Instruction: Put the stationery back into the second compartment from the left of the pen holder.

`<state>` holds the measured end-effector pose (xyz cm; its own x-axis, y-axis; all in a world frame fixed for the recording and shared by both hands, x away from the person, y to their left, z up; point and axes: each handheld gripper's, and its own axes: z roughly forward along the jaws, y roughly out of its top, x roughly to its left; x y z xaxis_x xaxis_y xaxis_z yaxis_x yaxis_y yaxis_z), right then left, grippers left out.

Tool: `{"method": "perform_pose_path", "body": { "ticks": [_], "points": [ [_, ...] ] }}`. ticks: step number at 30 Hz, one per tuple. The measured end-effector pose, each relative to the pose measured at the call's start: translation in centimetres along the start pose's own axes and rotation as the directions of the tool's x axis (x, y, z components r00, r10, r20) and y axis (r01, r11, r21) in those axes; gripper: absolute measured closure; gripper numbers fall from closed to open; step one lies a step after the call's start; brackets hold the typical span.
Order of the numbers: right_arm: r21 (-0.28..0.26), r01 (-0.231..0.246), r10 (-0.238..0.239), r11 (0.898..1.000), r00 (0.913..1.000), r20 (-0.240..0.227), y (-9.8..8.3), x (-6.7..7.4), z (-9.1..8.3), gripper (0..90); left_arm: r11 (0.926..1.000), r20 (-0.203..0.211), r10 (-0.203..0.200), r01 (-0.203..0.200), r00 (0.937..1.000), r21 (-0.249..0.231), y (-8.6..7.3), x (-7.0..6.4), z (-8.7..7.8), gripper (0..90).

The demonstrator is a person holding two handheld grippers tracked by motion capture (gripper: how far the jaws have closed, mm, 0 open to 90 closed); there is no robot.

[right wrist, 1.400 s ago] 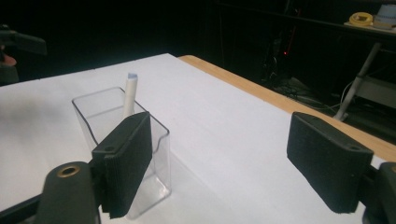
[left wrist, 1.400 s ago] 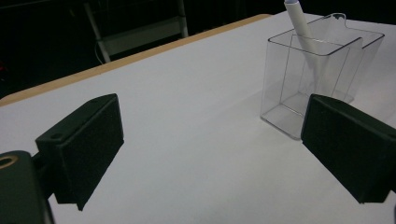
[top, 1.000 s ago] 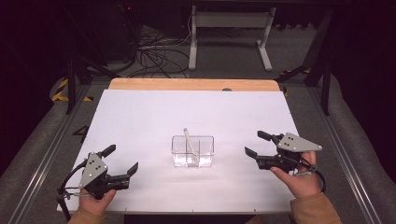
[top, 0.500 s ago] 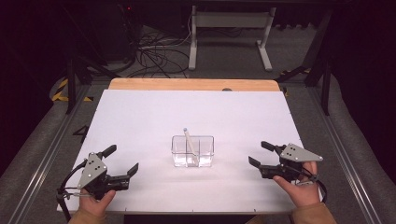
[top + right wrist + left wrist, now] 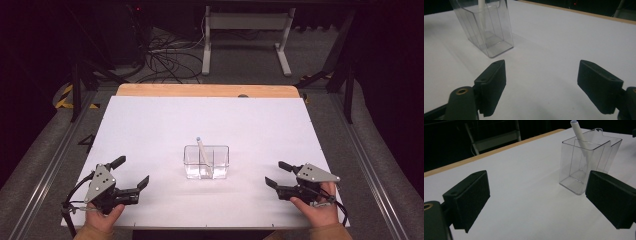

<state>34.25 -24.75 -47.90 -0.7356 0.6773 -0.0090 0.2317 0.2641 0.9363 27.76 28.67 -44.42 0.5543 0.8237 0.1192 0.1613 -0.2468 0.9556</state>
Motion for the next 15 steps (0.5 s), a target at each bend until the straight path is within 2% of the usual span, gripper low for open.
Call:
{"method": "perform_pose_path", "body": {
  "ticks": [6, 11, 15],
  "points": [
    [-0.011, 0.010, -0.009, 1.000, 0.9998, 0.019, 0.00, -0.09, 0.09, 23.4, 1.0000, 0.003, -0.008, 0.008, 1.0000, -0.003, -0.18, 0.18, 0.03, 6.7],
    [-0.033, -0.014, 0.014, 0.999, 0.9999, 0.008, -0.03, -0.64, -0.33, 23.1, 0.9994, 0.016, -0.035, 0.035, 0.9993, -0.008, -0.24, 0.32, 0.07, 6.7],
    [-0.029, -0.006, 0.007, 1.000, 0.9999, 0.015, -0.16, -0.77, -0.38, 22.8, 0.9998, 0.014, -0.020, 0.020, 0.9997, -0.006, -0.22, 0.25, 0.11, 6.7]
  ]
}}
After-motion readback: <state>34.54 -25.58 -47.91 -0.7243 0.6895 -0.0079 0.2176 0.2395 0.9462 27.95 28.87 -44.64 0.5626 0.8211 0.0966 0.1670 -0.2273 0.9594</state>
